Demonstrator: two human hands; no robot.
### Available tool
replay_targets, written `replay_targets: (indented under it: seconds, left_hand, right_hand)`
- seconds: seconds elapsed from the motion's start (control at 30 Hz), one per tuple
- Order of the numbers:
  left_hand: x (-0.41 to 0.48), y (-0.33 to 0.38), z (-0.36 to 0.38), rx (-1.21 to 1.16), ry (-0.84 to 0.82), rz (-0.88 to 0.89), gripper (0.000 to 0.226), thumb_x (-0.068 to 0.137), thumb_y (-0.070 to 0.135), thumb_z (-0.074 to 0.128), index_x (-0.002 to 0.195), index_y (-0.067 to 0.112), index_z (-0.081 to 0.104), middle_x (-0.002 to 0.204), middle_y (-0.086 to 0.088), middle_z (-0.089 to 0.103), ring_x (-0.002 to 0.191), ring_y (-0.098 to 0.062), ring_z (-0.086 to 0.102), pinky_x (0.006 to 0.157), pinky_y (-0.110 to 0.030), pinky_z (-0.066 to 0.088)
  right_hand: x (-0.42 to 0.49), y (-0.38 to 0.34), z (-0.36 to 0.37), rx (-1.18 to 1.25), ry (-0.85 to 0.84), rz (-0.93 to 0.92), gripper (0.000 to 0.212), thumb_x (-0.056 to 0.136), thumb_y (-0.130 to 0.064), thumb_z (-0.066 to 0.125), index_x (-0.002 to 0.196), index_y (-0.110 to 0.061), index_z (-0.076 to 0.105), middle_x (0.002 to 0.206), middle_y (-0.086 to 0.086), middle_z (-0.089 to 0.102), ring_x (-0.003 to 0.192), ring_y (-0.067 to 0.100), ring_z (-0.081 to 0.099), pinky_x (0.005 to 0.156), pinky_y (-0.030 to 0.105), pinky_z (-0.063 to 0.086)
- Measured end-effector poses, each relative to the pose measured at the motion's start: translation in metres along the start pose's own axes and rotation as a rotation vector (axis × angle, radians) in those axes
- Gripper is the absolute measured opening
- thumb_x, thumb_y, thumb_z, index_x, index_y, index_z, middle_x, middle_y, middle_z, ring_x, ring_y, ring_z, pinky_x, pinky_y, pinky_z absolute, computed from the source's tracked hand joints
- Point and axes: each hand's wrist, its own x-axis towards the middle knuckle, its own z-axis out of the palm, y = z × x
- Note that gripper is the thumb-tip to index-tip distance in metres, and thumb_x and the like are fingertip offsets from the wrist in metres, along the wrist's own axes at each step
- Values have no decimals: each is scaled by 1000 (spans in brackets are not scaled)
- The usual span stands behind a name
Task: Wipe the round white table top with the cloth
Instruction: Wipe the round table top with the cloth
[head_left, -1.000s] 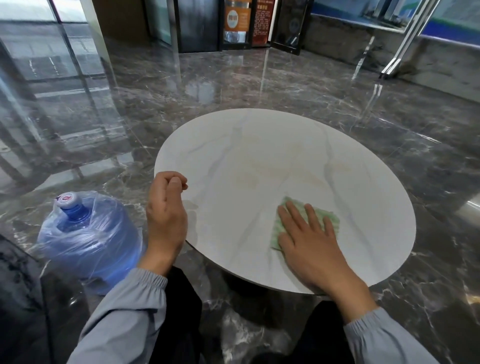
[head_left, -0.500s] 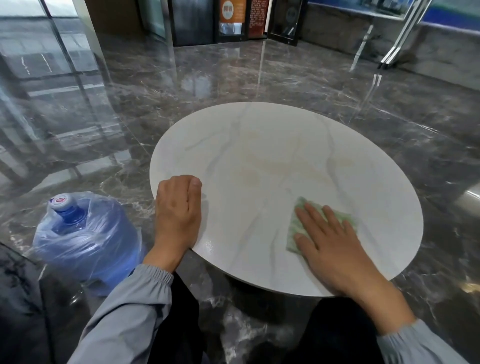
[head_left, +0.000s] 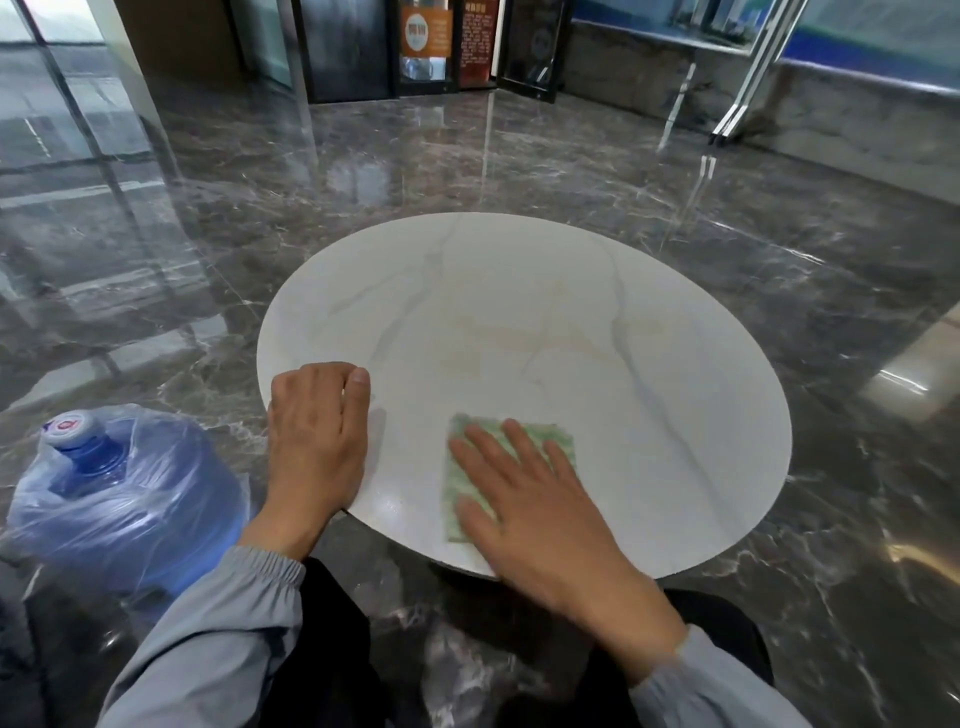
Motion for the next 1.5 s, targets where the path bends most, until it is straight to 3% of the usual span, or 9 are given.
replay_targets:
  seconds: [0.2, 0.33, 0.53, 0.83, 1.0, 1.17, 1.3, 1.4, 1.5]
  left_hand:
    - [-1, -7, 6, 19, -61, -58, 47, 109, 50, 23, 101, 24, 60, 98, 3, 61, 100, -32, 52, 90, -40, 33]
    - [0, 2, 2, 4, -23, -59, 43, 108, 44, 30, 99, 18, 62, 97, -3, 62, 98, -35, 53, 90, -42, 32]
    - [-2, -4, 3, 21, -77, -82, 43, 104, 53, 35, 108, 20, 63, 108, -4, 65, 113, -38, 53, 102, -45, 31]
    - [-4, 9, -4, 15, -89, -56, 50, 97, 60, 43, 108, 17, 66, 110, -3, 66, 115, -34, 48, 100, -43, 34]
    - [-1, 3, -1, 29, -85, -38, 51, 98, 62, 42, 106, 19, 66, 107, -2, 66, 113, -36, 53, 100, -44, 34]
    - [1, -2, 0, 55, -94, 29, 50, 99, 60, 44, 106, 15, 66, 106, -4, 68, 109, -36, 57, 100, -42, 32]
    - [1, -2, 1, 77, -133, 22, 51, 99, 61, 43, 107, 17, 66, 108, -3, 68, 112, -36, 56, 101, -42, 32]
    - [0, 2, 0, 102, -151, 50, 47, 99, 60, 44, 106, 19, 66, 106, -3, 67, 111, -36, 55, 100, -45, 35]
    - [-2, 5, 0, 97, -153, 68, 43, 99, 58, 46, 105, 19, 66, 106, -3, 67, 110, -36, 56, 98, -47, 37]
  right_hand:
    - [6, 77, -18, -30, -19, 370, 62, 106, -53, 14, 163, -41, -4, 171, -17, -13, 158, 21, -15, 126, 52, -7]
    - [3, -3, 3, -71, -13, 156, 79, 90, -58, -4, 165, -34, -6, 171, -12, -18, 157, 29, -21, 123, 60, -12]
    - [-17, -39, 8, 38, -12, -77, 62, 107, -57, 19, 164, -40, 2, 171, -19, -10, 155, 13, -25, 123, 47, -20]
    - [-31, 110, -24, 19, -3, 506, 62, 105, -58, 14, 162, -45, -5, 169, -21, -15, 157, 16, -18, 126, 51, -10]
    - [-19, 15, 0, -27, -3, 188, 63, 106, -57, 16, 162, -42, -10, 161, -21, -29, 154, 22, -30, 122, 54, -19]
    - [-37, -19, 2, 43, -5, 2, 63, 105, -62, 18, 162, -46, -3, 169, -24, -15, 152, 9, -31, 122, 43, -23]
    - [-49, 61, -9, 9, 29, 216, 57, 107, -57, 20, 161, -50, 4, 167, -29, -10, 156, 6, -18, 125, 37, -14]
    - [-49, 123, -25, 1, -18, 485, 58, 107, -55, 18, 162, -47, 2, 168, -25, -11, 158, 12, -15, 125, 43, -9]
    - [-35, 119, -21, -7, -47, 525, 60, 105, -54, 11, 162, -45, -5, 169, -20, -17, 158, 21, -18, 125, 53, -10]
